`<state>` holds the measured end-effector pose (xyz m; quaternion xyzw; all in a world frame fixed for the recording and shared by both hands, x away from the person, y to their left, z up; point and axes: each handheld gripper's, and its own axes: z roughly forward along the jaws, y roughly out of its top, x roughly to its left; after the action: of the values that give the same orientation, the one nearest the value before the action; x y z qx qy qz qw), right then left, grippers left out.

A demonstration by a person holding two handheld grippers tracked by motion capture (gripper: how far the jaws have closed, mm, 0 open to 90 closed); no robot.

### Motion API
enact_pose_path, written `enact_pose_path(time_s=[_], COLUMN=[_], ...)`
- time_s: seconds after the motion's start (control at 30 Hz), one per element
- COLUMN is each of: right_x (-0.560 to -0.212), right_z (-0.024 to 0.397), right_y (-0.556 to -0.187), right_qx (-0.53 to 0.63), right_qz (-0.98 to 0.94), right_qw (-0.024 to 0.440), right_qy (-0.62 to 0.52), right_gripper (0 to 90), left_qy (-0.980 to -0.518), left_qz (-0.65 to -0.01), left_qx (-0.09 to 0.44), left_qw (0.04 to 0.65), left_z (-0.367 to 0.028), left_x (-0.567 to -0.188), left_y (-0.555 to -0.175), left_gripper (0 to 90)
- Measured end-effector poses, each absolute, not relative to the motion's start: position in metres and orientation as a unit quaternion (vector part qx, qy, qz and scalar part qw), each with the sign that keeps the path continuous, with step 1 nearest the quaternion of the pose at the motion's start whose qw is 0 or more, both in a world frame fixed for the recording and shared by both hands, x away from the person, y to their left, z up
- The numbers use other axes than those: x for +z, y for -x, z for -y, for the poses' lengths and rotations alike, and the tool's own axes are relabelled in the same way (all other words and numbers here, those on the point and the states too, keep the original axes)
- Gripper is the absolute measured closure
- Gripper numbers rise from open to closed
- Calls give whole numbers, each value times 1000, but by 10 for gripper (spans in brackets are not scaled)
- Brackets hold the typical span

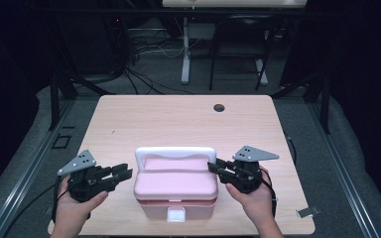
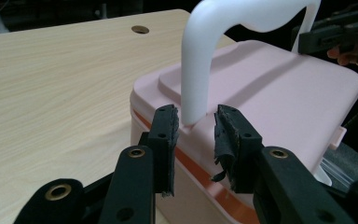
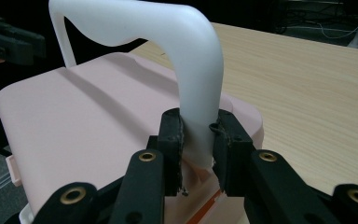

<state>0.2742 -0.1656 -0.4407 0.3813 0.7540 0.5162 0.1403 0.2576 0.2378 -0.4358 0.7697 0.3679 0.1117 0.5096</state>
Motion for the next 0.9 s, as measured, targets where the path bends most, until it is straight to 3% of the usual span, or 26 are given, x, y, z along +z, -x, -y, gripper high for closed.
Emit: enact_pose_path(time_s=[0.9], right_x=[-438], right_z=[166], right_y=[-275], right_qx=[520], right_qz=[-750], right_qw=[142], right_qy=[-384], right_gripper=[741], left_qy=[-778], left_qz=[-355], left_qx=[123], left_qw=[504], left_z=[-236], left_x=[-471], left_y=[-218], left_gripper=[693])
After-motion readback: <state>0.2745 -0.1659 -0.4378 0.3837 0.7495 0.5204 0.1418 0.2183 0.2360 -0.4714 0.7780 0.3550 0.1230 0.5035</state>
